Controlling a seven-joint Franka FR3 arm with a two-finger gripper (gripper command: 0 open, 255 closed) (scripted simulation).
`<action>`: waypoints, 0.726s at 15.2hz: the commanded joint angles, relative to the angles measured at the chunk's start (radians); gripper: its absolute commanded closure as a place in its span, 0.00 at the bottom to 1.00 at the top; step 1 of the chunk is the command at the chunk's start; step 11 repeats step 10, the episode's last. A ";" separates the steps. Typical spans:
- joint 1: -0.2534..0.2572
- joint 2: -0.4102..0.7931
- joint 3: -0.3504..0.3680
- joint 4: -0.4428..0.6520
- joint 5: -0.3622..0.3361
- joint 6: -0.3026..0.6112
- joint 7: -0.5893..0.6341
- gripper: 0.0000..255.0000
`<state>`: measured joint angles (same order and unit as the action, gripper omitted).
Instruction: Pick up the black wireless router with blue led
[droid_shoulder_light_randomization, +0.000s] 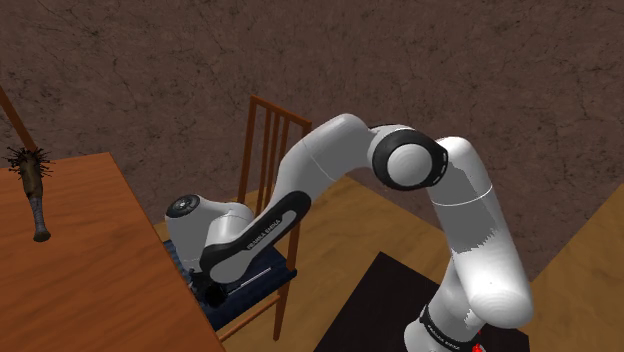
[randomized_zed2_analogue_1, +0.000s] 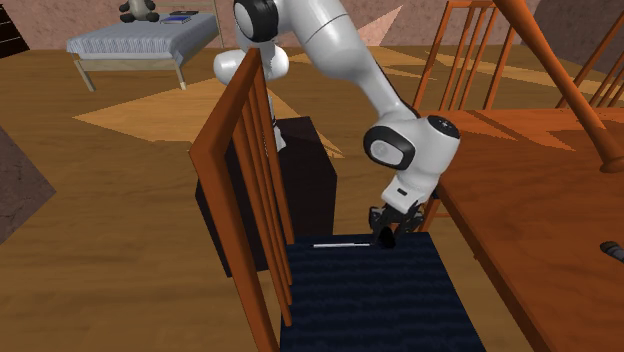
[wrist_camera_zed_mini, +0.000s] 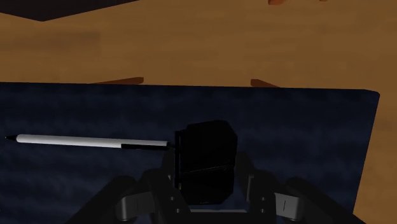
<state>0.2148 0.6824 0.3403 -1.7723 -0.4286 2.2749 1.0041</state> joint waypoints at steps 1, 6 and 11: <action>-0.006 -0.024 0.008 -0.006 0.010 -0.018 -0.007 1.00; -0.017 -0.071 0.024 -0.010 0.031 -0.059 -0.023 1.00; -0.021 -0.091 0.030 -0.009 0.041 -0.078 -0.030 1.00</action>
